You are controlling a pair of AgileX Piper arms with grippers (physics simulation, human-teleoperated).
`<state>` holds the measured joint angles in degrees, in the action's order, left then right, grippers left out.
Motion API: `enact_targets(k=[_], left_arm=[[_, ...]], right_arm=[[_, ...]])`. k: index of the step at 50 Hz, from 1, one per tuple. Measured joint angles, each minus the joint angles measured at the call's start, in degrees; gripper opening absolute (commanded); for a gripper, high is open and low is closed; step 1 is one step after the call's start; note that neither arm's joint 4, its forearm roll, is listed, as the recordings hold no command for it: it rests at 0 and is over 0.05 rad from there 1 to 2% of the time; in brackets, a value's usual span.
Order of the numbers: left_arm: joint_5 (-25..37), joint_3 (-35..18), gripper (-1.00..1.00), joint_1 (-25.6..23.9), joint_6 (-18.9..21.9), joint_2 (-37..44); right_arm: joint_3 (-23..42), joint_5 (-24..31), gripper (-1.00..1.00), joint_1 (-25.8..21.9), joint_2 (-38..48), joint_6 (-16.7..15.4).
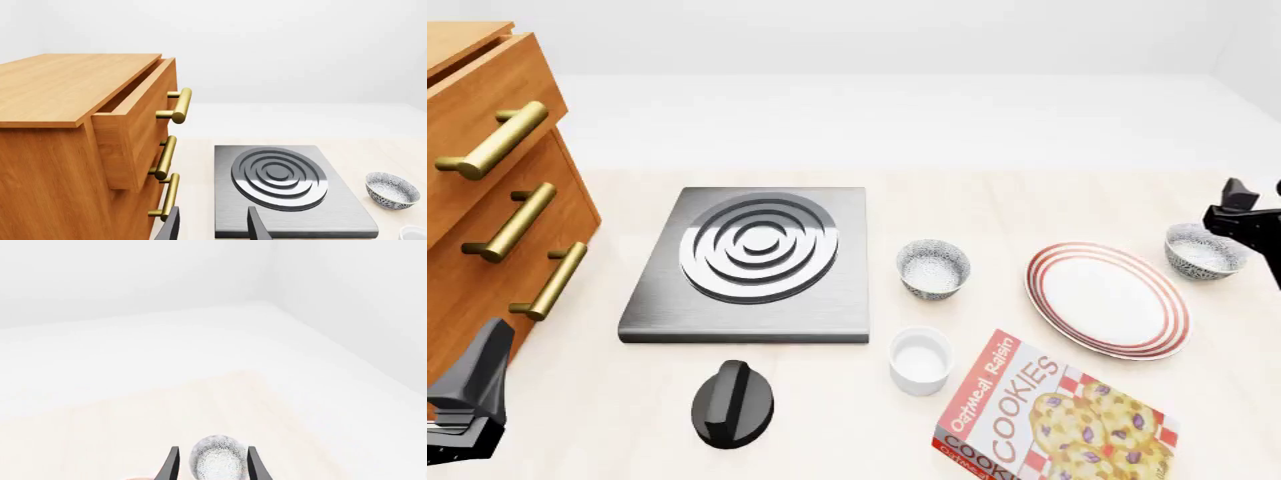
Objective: Pick the akita bowl next to the plate and place it on the plate.
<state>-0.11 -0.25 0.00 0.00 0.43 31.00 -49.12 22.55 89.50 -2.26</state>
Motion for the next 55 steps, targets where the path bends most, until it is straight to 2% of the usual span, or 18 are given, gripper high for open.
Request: enact_targets(k=[55], left_arm=[[0.0,0.0,1.0,0.0,0.0,0.0]], right_arm=[[3.0,1.8,1.0,4.1,2.2,1.4]])
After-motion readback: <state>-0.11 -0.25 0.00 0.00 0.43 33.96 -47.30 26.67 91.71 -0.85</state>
